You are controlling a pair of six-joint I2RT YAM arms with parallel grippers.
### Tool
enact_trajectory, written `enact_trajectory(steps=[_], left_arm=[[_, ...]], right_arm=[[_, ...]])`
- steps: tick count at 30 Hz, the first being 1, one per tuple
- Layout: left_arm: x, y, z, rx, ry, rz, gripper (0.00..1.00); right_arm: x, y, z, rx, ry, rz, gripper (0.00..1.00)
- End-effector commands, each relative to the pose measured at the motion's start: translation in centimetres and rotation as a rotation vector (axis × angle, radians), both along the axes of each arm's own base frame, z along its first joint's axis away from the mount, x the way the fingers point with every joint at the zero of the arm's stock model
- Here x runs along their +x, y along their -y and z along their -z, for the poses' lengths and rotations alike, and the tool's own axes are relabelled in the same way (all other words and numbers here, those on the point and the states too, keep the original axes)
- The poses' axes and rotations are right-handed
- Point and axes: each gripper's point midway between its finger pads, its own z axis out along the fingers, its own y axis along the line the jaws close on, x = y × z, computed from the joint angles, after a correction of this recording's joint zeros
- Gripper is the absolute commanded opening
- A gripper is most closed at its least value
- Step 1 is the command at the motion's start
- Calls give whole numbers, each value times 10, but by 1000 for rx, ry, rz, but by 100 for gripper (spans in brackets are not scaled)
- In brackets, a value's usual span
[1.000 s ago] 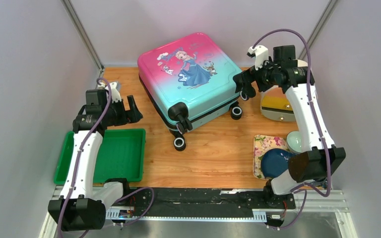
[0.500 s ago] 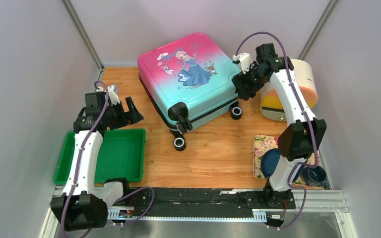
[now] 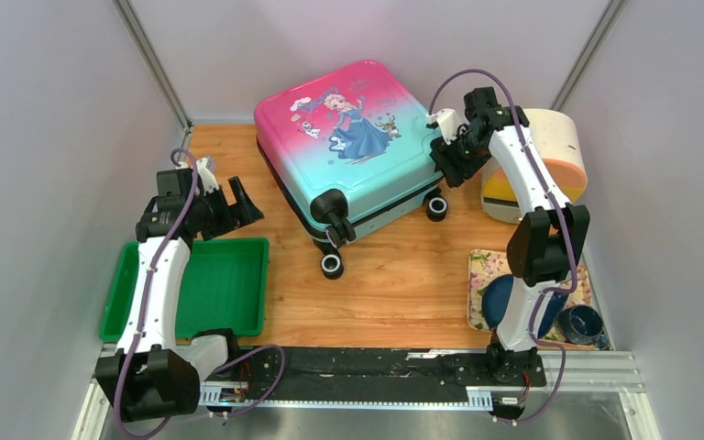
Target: Open, take out, and arrange the luggage
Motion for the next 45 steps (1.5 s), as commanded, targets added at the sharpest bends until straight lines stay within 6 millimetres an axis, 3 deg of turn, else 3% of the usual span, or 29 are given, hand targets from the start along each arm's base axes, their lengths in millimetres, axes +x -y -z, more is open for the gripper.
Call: enact_trajectory(steps=[1,3,4,6,7,9,16,23,29,34,36,39,40,45], left_arm=[[4,-1,2,-34,-11,-39,99],[7,-2,4,-39,-21,-49,99],[9,-2,5,-44,-29,-51,99],[16,-3,1,-50,-19,-63,99],[20,-5,2,-49,-25,-71,99],[30,-5,-3,-53,-9,-77,99],[59,0,-13,-95,98,-38,97],[68,4,-12,-142,119,-50,96],[67,6,-3,-165,98,-60,96],[68,9,-1,-182,99,-58,96],[70,11,-2,-203,108,-57,96],[77,14,-1,-227,142,-40,95],[83,15,-2,-234,157,-35,95],[103,19,1,-293,162,-31,93]], right_arm=[[-4,-4,-5,12,-16,1,64],[-12,-11,-7,49,-40,-12,52],[-16,-13,-7,63,-49,-6,40],[-23,-17,-5,94,-72,-8,26],[-26,-19,-8,106,-67,-7,12],[-32,-22,-7,129,-85,8,0],[-46,-32,-27,211,-58,35,0],[-21,-36,-85,266,147,57,0],[-5,-35,-102,263,235,68,0],[-13,-41,-102,300,208,63,0],[-26,-43,-86,308,147,62,0],[-42,-42,-80,317,131,49,0],[-51,-42,-69,318,97,49,0],[-81,-44,-61,348,63,58,0]])
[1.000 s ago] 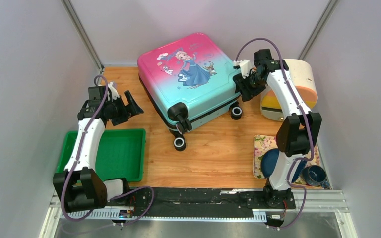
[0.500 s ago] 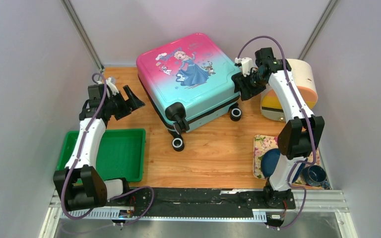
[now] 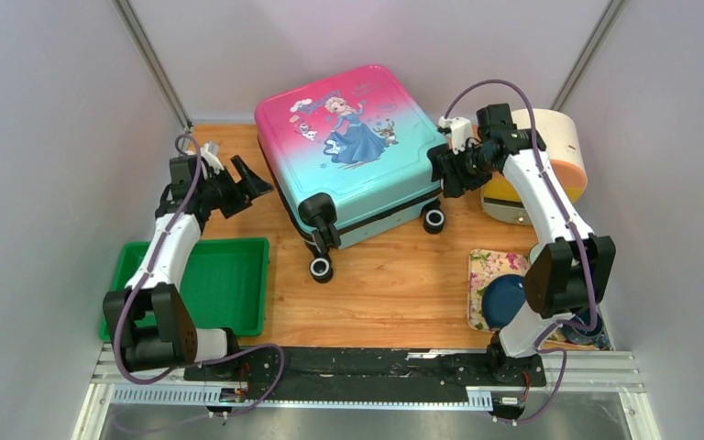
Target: Open, take out, and arrange the luggage
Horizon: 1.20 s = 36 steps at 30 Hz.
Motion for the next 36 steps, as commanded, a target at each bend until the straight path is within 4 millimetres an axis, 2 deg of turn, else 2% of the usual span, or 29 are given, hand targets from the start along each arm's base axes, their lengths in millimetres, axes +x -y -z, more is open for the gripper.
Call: enact_trajectory(steps=[1,3,6,7,8,9,10,11,12,13,14,15,17,18,20,21,22,23,25,26,28,29,30,31,32,33,34,35,36], left_arm=[[31,5,-20,-81,102,4,93],[39,10,-20,-119,111,26,92],[56,21,-26,-163,144,55,91],[64,29,-34,-173,184,78,90],[68,33,-36,-180,194,91,88],[76,39,-34,-192,191,110,86],[81,48,-37,-207,204,131,84],[84,54,-37,-217,206,149,82],[92,59,-36,-227,204,166,81],[96,67,-35,-230,211,188,80],[101,68,-36,-228,221,201,80],[112,68,-38,-220,234,208,80],[124,60,-39,-183,250,193,80],[132,55,-47,-166,263,191,80],[140,37,-55,-77,311,177,79],[139,30,-68,-38,330,169,80],[136,23,-71,28,346,183,81],[132,13,-85,89,374,163,82],[114,2,-90,203,365,192,87],[98,1,-104,244,385,207,87],[66,3,-98,291,341,265,88],[43,9,-115,289,377,290,89],[21,12,-99,288,322,326,89],[7,21,-99,300,324,358,89],[-14,24,-100,331,334,358,90],[-28,28,-96,357,326,385,90],[-42,46,-95,366,334,443,90],[-53,47,-96,401,339,434,90],[-65,51,-85,405,301,455,90]], right_arm=[[-43,-18,-41,115,59,-47,0],[-56,-21,-42,141,36,-41,0],[-89,-38,-36,178,-21,-82,0],[-94,-42,-33,178,-18,-95,0],[-104,-45,-24,174,-41,-105,0],[-114,-53,-26,178,-35,-138,10],[-121,-58,-26,192,-49,-156,26],[-126,-63,-27,204,-57,-173,43],[-131,-68,-32,219,-58,-197,68],[-137,-70,-37,238,-69,-207,77],[-137,-71,-43,242,-62,-215,96],[-134,-72,-62,248,-18,-227,96],[-137,-68,-75,238,-16,-238,97],[-132,-65,-92,246,25,-233,98],[-132,-60,-103,249,24,-217,98],[-128,-51,-108,249,37,-184,98],[-123,-45,-116,249,62,-159,98],[-118,-35,-119,254,74,-113,98],[-107,-26,-126,280,109,-64,98],[-98,-15,-128,278,131,-10,97],[-75,6,-120,206,178,110,94],[-68,13,-116,172,190,135,87],[-58,26,-108,106,201,181,81],[-51,32,-104,78,210,197,75],[-48,36,-100,52,206,208,60],[-44,40,-93,29,191,212,54],[-46,41,-87,8,178,192,49],[-47,41,-77,-4,151,183,41],[-48,43,-71,-18,136,176,38]])
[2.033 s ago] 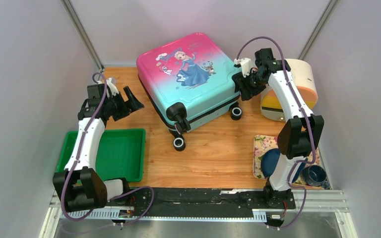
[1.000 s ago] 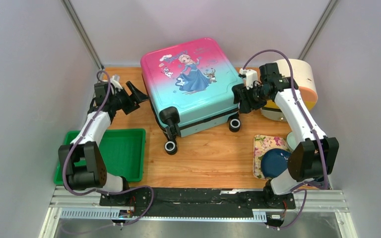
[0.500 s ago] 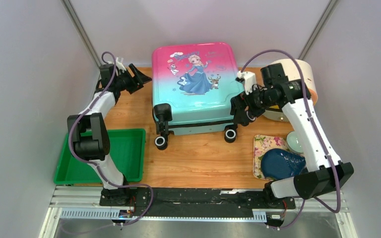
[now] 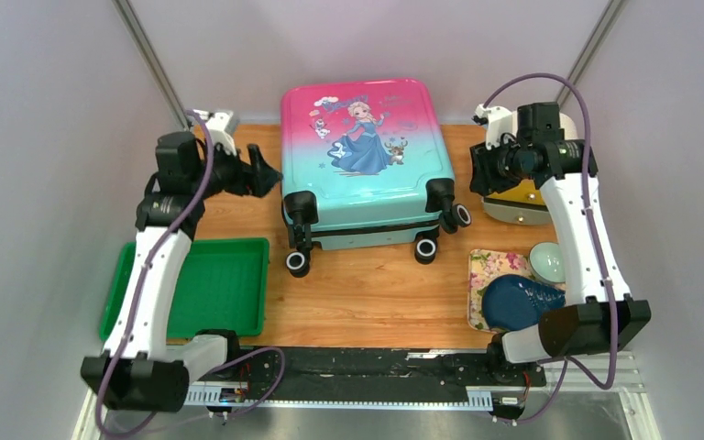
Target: Open, take out, and arrange the luggage
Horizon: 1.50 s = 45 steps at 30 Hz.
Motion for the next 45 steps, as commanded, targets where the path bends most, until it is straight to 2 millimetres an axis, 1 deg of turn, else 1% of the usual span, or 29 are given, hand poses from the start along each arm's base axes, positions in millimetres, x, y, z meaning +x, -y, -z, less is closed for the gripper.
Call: enact_trajectory(steps=[1,2,5,6,7,10,13,14,17,20,21,22,24,25,26,27,28,29,30,31,32,33,34,36,37,39,41,42,45], left_arm=[[-61,25,46,140,-133,121,90],[-69,25,51,139,-142,120,91],[-82,25,60,152,-153,146,91],[-86,24,64,167,-164,159,91],[-89,25,64,167,-166,170,91],[-97,34,65,154,-188,220,91],[-91,36,71,185,-198,213,92],[-83,33,74,202,-213,187,92],[-61,32,67,201,-197,134,92],[-32,29,50,178,-115,76,93],[-22,30,40,141,-79,59,93],[-13,21,32,108,-66,25,93],[6,18,11,-11,-57,-4,93],[18,8,12,-56,-83,-29,93],[29,6,0,-92,-65,-53,93],[37,5,0,-89,-68,-60,92],[52,3,14,-76,-106,-73,93],[62,4,3,-79,-87,-69,92],[70,4,6,-85,-98,-70,92],[81,7,22,-96,-141,-58,93],[89,10,21,-114,-139,-52,92],[95,13,27,-130,-156,-41,92],[103,19,39,-158,-189,-11,92],[112,28,41,-214,-202,25,92],[117,36,47,-232,-218,60,91],[120,60,45,-254,-205,134,89],[126,82,42,-274,-188,205,88],[124,101,43,-272,-184,253,86],[139,126,46,-251,-160,320,85]], right_arm=[[12,15,25,-117,-14,2,36],[11,15,34,-130,-31,-9,33],[5,11,65,-156,-92,-64,31],[-1,6,79,-144,-130,-92,31],[-4,2,85,-139,-145,-114,30],[-19,-26,98,-61,-202,-201,29],[-29,-59,98,12,-197,-278,29],[-34,-73,97,18,-188,-318,29],[-42,-98,93,41,-157,-396,29],[-47,-107,91,53,-145,-428,29],[-47,-108,90,55,-142,-431,29],[-49,-107,89,53,-139,-436,29],[-53,-107,85,59,-122,-456,29],[-57,-106,79,60,-87,-473,29],[-62,-105,82,62,-88,-483,29],[-63,-104,81,59,-73,-485,30],[-66,-101,78,51,-52,-492,30],[-68,-99,78,45,-47,-489,30],[-70,-94,82,25,-52,-481,30],[-71,-91,82,15,-48,-476,30],[-71,-87,81,4,-32,-478,31],[-72,-80,84,-16,-38,-466,31],[-72,-76,86,-28,-38,-458,31],[-67,-60,87,-61,-26,-424,31],[-67,-55,90,-68,-30,-419,31],[-64,-42,93,-87,-29,-402,31],[-67,-37,99,-100,-38,-406,30],[-68,-38,99,-103,-27,-420,30],[-67,-41,100,-90,4,-439,30]])
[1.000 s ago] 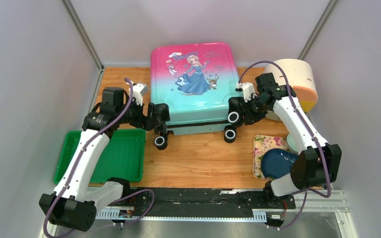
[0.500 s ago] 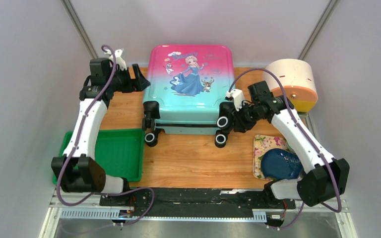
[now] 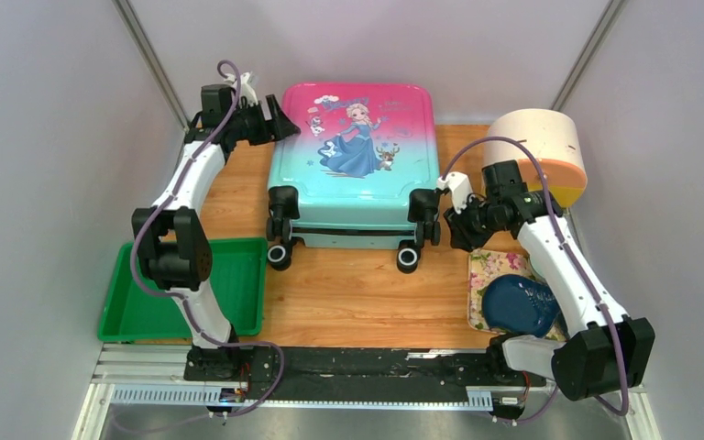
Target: Open, take out, and arrange the luggage
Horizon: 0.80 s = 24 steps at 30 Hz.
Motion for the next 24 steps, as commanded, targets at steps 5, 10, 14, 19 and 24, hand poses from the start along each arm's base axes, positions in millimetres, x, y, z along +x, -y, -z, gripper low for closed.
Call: enact_trajectory(steps=[5,10,14,19,24], left_arm=[[22,104,-20,-124,112,333,83],[32,96,-56,-9,224,351,88],[32,40,-92,9,246,143,93],[-12,-58,-141,105,357,-120,94],[-85,-77,-130,241,322,-169,94]], right_arm=[[13,-21,-9,86,121,-95,30],[13,-44,-8,142,92,-136,30],[11,-73,-11,175,115,-181,30],[29,-120,-25,236,174,-189,30],[55,-158,-40,292,223,-136,32]])
